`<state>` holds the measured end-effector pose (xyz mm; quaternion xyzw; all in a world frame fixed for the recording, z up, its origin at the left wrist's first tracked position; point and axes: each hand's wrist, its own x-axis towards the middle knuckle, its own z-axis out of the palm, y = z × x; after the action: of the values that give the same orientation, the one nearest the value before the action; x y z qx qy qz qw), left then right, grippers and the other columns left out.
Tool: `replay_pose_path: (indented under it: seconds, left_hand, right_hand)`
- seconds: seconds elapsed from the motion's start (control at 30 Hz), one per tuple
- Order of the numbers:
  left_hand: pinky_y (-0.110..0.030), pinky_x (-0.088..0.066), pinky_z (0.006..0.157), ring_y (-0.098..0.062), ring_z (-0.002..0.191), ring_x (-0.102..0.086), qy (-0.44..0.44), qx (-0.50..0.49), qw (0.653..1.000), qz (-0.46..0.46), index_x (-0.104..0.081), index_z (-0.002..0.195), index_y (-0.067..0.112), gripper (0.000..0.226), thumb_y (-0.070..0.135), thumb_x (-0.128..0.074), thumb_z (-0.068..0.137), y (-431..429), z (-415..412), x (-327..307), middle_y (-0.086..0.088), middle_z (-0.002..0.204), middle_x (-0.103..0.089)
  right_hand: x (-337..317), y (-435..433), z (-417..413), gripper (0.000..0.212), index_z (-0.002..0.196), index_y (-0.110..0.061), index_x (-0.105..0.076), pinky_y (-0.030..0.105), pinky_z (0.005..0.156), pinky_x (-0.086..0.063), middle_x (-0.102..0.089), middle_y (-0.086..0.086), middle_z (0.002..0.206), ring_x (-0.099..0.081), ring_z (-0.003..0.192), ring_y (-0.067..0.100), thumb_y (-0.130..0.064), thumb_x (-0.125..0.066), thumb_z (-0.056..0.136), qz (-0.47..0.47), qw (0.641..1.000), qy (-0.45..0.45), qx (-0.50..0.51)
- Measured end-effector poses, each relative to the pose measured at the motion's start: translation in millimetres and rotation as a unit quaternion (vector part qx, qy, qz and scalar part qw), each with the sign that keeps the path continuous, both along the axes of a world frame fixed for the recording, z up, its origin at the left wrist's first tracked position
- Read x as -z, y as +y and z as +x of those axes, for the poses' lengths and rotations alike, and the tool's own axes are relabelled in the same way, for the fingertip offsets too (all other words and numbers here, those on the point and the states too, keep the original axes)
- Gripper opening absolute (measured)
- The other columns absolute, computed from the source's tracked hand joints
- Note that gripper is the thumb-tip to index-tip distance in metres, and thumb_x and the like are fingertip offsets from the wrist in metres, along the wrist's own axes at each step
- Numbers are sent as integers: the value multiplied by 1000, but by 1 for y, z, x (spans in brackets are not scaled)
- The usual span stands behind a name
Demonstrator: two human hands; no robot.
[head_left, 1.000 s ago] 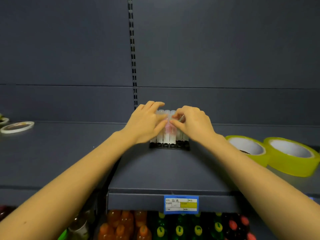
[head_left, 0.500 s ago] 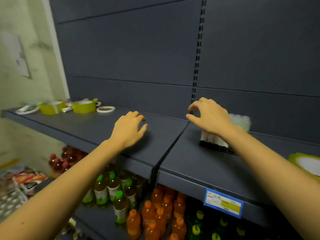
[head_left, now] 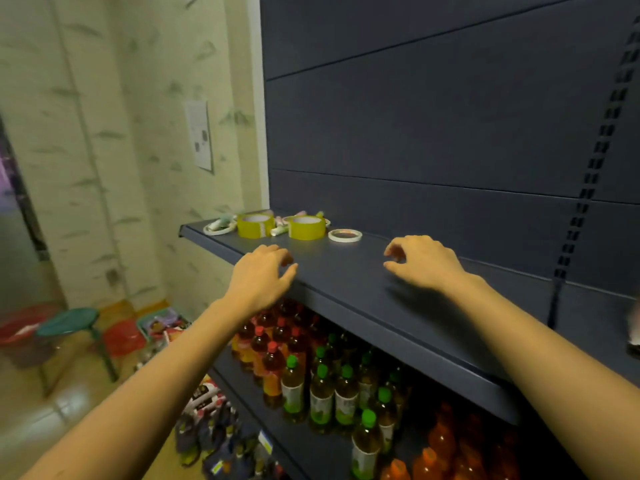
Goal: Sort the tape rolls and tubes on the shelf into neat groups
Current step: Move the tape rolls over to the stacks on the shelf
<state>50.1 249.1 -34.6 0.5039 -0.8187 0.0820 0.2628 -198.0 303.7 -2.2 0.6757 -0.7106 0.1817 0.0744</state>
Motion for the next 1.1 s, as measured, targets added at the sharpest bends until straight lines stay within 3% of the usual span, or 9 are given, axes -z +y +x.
replay_pose_path:
  seconds: [0.2,0.43,0.63,0.8,0.93,1.03,1.1]
  left_hand:
    - [-35,-44,78,-21,104,-54,-6,11,1000,-6,-63,103,17,30,37,-43,94,-58,69,1,-2,107,-63]
    - [-33,-45,71,-23,96,-60,22,34,999,8,-65,101,18,30,38,-44,94,-113,101,5,-1,103,-68]
    - [-36,-48,77,-24,99,-59,58,57,996,30,-66,100,19,29,39,-45,93,-159,95,2,-1,102,-67]
    - [-33,-47,73,-23,92,-62,90,100,991,15,-68,94,17,26,35,-50,91,-204,75,-2,-3,94,-69]
    - [-35,-45,83,-26,98,-63,105,139,984,-27,-69,92,14,24,30,-51,91,-245,54,-12,-9,96,-71]
    - [-33,-48,69,-23,87,-63,76,146,986,-30,-68,96,16,30,37,-46,93,-280,36,-25,-3,90,-71]
    - [-28,-40,61,-21,83,-62,71,145,986,-41,-67,95,17,28,37,-46,93,-305,25,-32,-1,88,-70]
  right_hand:
    - [7,-65,65,25,114,-26,-60,33,77,-43,-63,-2,112,-58,101,21,-34,-52,91,5,1000,-16,25]
    - [5,-115,98,27,116,-27,-60,34,78,-41,-61,2,118,-57,107,26,-35,-52,92,29,996,-16,82]
    - [9,-151,91,28,116,-23,-58,38,81,-46,-62,6,116,-58,103,27,-35,-53,91,37,989,-17,143]
    - [22,-189,67,30,117,-19,-55,37,79,-46,-60,9,115,-58,101,29,-35,-50,92,23,970,-77,228]
    - [28,-231,49,39,119,-15,-54,33,74,-40,-59,9,115,-57,102,28,-44,-46,93,42,952,-106,284]
    - [22,-256,35,53,120,-14,-56,34,79,-38,-58,9,119,-55,107,28,-56,-40,92,100,938,-104,315]
    - [19,-271,25,62,127,-16,-53,36,88,-38,-54,8,129,-52,117,29,-63,-35,91,128,927,-101,337]
